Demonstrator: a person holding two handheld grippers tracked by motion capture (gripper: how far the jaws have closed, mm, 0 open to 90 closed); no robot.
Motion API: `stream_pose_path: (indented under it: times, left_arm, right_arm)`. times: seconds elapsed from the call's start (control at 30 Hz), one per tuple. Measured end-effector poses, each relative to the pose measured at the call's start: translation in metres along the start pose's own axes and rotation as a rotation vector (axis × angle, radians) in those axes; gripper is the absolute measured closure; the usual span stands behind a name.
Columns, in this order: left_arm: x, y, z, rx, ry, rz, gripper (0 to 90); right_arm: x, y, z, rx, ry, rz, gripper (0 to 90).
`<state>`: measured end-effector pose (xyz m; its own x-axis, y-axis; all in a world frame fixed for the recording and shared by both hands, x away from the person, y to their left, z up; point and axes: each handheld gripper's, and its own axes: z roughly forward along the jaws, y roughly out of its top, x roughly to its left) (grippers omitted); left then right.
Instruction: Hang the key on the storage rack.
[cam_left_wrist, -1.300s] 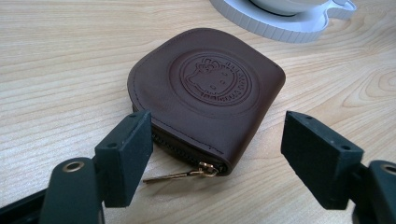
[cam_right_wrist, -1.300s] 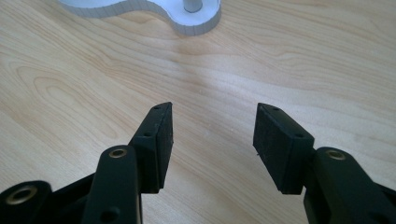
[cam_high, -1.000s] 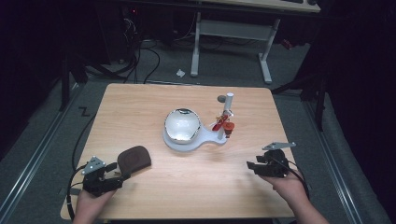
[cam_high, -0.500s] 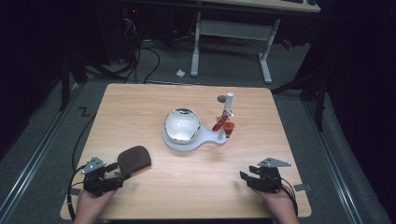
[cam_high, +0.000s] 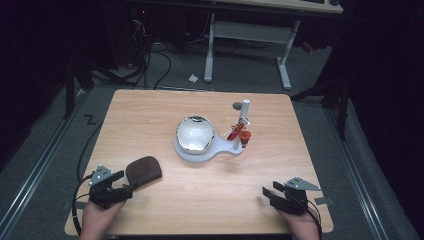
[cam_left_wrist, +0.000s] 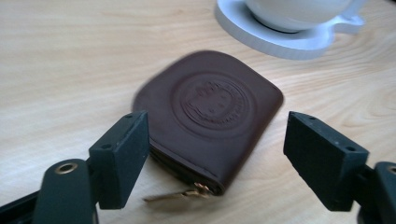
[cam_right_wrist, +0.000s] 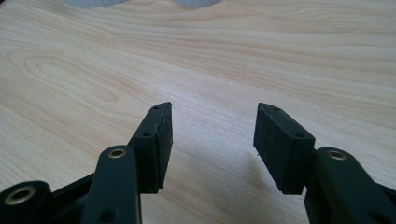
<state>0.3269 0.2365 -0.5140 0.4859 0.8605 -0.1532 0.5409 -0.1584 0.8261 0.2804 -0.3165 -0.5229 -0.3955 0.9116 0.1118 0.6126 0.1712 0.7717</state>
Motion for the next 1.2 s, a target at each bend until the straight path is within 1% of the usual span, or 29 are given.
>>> stream_pose_path:
  times: [0.03, 0.07, 0.1, 0.17, 0.23, 0.27, 0.3, 0.33, 0.37, 0.4, 0.43, 0.47, 0.53, 0.57, 0.6, 0.67, 0.7, 0.73, 0.83, 0.87, 0.9, 0.97, 1.03, 1.1, 1.17, 1.2]
  left_arm:
    - [0.001, 0.003, 0.002, 0.011, 0.040, 0.013, 22.6]
    - [0.003, 0.006, 0.003, 0.021, 0.057, 0.006, 21.4]
    - [0.007, 0.008, 0.006, 0.027, 0.060, -0.017, 21.5]
    - [0.016, 0.013, 0.011, 0.021, 0.040, -0.086, 25.0]
    - [0.022, 0.017, 0.015, 0.001, 0.046, -0.116, 30.2]
    - [0.022, 0.017, 0.015, 0.001, 0.046, -0.116, 33.4]
    - [0.026, 0.017, 0.018, -0.009, 0.052, -0.132, 33.4]
    - [0.028, 0.015, 0.019, -0.019, 0.059, -0.134, 39.2]
    - [0.031, 0.011, 0.019, -0.032, 0.054, -0.140, 41.7]
    - [0.034, 0.007, 0.020, -0.029, 0.041, -0.147, 44.3]
    - [0.038, 0.004, 0.020, -0.008, 0.033, -0.153, 46.3]
    - [0.039, 0.003, 0.020, -0.004, 0.027, -0.152, 47.4]
    - [0.042, -0.001, 0.018, -0.001, 0.014, -0.152, 50.4]
    - [0.044, -0.002, 0.017, -0.007, 0.000, -0.171, 52.0]
    - [0.045, -0.003, 0.018, -0.013, -0.022, -0.186, 54.0]
    - [0.044, -0.003, 0.020, -0.013, -0.045, -0.192, 55.8]
    - [0.043, -0.002, 0.021, -0.008, -0.058, -0.187, 57.7]
    - [0.042, -0.002, 0.022, -0.005, -0.060, -0.177, 59.5]
    - [0.042, -0.003, 0.022, 0.002, -0.084, -0.193, 63.4]
    - [0.042, -0.005, 0.022, 0.006, -0.096, -0.212, 64.0]
    - [0.042, -0.005, 0.022, 0.008, -0.102, -0.221, 64.4]
    - [0.041, -0.006, 0.021, 0.008, -0.103, -0.225, 65.5]
    - [0.041, -0.008, 0.021, 0.006, -0.105, -0.239, 67.0]
    - [0.041, -0.008, 0.021, 0.004, -0.100, -0.241, 68.5]
    - [0.040, -0.008, 0.021, 0.002, -0.094, -0.238, 69.5]
    - [0.040, -0.009, 0.020, 0.000, -0.078, -0.240, 69.9]
  right_arm:
    - [-0.001, 0.000, 0.000, 0.000, 0.004, -0.001, 47.5]
    - [-0.001, -0.001, 0.000, 0.002, 0.012, -0.003, 47.5]
    - [-0.002, -0.001, 0.001, 0.006, 0.017, -0.008, 47.5]
    - [-0.002, -0.002, 0.002, 0.019, 0.020, -0.016, 47.6]
    - [-0.004, -0.002, 0.003, 0.020, 0.027, -0.017, 47.6]
    - [-0.004, -0.002, 0.003, 0.018, 0.028, -0.006, 47.7]
    - [-0.004, -0.002, 0.003, 0.018, 0.028, -0.006, 47.7]
    - [-0.004, -0.002, 0.003, 0.014, 0.031, -0.004, 47.8]
    - [-0.003, -0.002, 0.003, 0.016, 0.032, -0.004, 47.8]
    - [-0.002, -0.002, 0.004, 0.018, 0.032, -0.013, 47.8]
    - [0.000, -0.002, 0.004, 0.021, 0.029, -0.018, 48.0]
    - [0.001, -0.002, 0.005, 0.023, 0.028, -0.027, 48.0]
    - [0.002, -0.002, 0.005, 0.027, 0.027, -0.027, 48.0]
    - [0.002, -0.002, 0.006, 0.029, 0.026, -0.027, 48.0]
    - [0.003, -0.002, 0.006, 0.032, 0.023, -0.024, 48.0]
    - [0.004, -0.002, 0.007, 0.033, 0.018, -0.025, 48.1]
    - [0.005, -0.002, 0.007, 0.034, 0.016, -0.019, 48.1]
    - [0.006, -0.002, 0.007, 0.034, 0.013, -0.018, 48.1]
    - [0.009, -0.001, 0.007, 0.033, 0.007, -0.018, 48.2]
    - [0.009, -0.001, 0.008, 0.032, 0.005, -0.024, 48.2]
    - [0.010, -0.001, 0.008, 0.034, 0.004, -0.025, 48.2]
    - [0.011, -0.002, 0.009, 0.039, 0.005, -0.031, 48.2]
    - [0.010, -0.002, 0.009, 0.042, 0.006, -0.030, 48.2]
    - [0.009, -0.002, 0.009, 0.040, 0.007, -0.032, 48.2]
    - [0.008, -0.003, 0.008, 0.038, 0.008, -0.025, 48.2]
    - [0.007, -0.003, 0.008, 0.035, 0.009, -0.026, 48.2]
